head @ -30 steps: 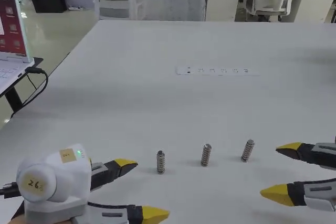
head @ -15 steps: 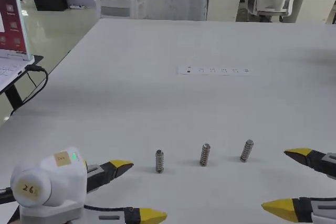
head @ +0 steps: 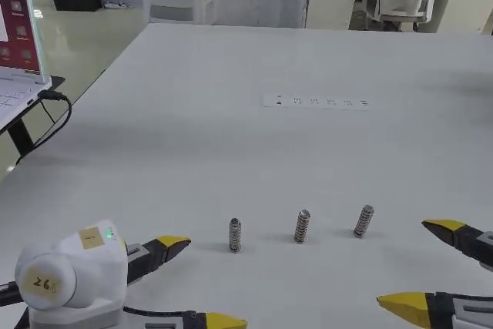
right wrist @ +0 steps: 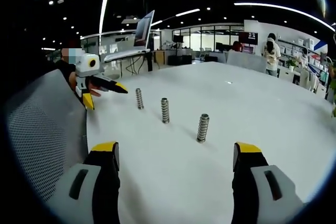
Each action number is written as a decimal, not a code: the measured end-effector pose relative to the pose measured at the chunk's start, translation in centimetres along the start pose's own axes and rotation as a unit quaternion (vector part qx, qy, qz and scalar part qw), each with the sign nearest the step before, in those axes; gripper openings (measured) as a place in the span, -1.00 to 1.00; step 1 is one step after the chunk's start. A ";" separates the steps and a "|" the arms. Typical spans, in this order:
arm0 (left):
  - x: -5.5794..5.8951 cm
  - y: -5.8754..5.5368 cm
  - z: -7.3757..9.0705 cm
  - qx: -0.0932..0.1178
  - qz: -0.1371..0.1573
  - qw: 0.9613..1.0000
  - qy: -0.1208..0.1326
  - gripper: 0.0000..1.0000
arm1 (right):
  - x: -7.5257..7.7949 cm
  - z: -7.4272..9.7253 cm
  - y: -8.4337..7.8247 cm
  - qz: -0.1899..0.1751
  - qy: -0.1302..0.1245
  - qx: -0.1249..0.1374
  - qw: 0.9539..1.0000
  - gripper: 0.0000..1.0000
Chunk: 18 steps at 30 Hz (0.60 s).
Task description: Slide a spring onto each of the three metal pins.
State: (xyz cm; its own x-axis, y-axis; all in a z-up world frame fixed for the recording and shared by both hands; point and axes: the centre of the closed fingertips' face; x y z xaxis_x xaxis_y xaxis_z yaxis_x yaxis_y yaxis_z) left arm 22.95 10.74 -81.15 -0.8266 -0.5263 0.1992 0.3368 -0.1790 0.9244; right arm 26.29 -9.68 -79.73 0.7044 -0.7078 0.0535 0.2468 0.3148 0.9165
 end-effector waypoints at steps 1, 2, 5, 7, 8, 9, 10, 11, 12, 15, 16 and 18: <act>0.0 -0.1 0.0 0.000 0.000 1.000 0.000 0.64 | -0.1 0.0 0.0 0.000 0.001 -0.001 1.000 0.82; 0.0 -0.1 -0.1 -0.001 0.001 1.000 0.000 0.67 | -0.2 -0.1 -0.1 0.001 0.002 -0.003 1.000 0.82; 0.1 -0.2 -0.2 0.001 0.004 1.000 0.000 0.76 | -0.3 -0.1 -0.2 0.000 0.001 -0.007 1.000 0.84; 0.2 -0.4 -0.2 -0.001 0.005 1.000 0.000 0.81 | -0.3 -0.1 -0.3 0.001 0.000 -0.007 1.000 0.85; 0.1 -0.4 -0.2 -0.001 0.005 1.000 0.000 0.85 | -0.3 -0.1 -0.3 0.001 0.001 -0.007 1.000 0.84; 0.1 -0.4 -0.3 0.000 0.006 1.000 0.001 0.88 | -0.3 -0.1 -0.4 0.002 0.000 -0.009 1.000 0.84; 0.1 -0.4 -0.3 0.001 0.007 1.000 0.003 0.93 | -0.3 -0.1 -0.4 0.004 -0.001 -0.009 1.000 0.85; 0.1 -0.3 -0.3 0.001 0.007 1.000 0.004 0.96 | -0.3 -0.1 -0.4 0.005 -0.001 -0.008 1.000 0.85; 0.1 -0.4 -0.3 0.001 0.007 1.000 0.004 0.96 | -0.3 -0.1 -0.5 0.004 0.000 -0.009 1.000 0.85; 0.2 -0.4 -0.4 -0.001 0.006 1.000 0.002 0.96 | -0.4 -0.2 -0.6 0.007 -0.001 -0.010 1.000 0.86; 0.3 -0.4 -0.4 -0.003 0.005 1.000 0.001 0.96 | -0.4 -0.2 -0.6 0.007 -0.001 -0.010 1.000 0.86; 0.4 -0.4 -0.5 -0.003 0.006 1.000 0.000 0.96 | -0.4 -0.2 -0.6 0.007 -0.002 -0.011 1.000 0.86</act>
State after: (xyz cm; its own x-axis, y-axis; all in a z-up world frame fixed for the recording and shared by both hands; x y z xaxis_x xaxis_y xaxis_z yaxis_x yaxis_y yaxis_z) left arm 22.72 10.22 -81.65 -0.8224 -0.5284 0.2106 0.3496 -0.1774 0.9200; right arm 25.98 -9.49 -80.39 0.7046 -0.7063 0.0681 0.2521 0.3389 0.9064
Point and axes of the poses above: the centre of the closed fingertips' face, and the gripper's own axes: z roughly backward along the fingers, x roughly to its right, y roughly out of its top, and after that the axes turned 9 degrees about -y, right-handed
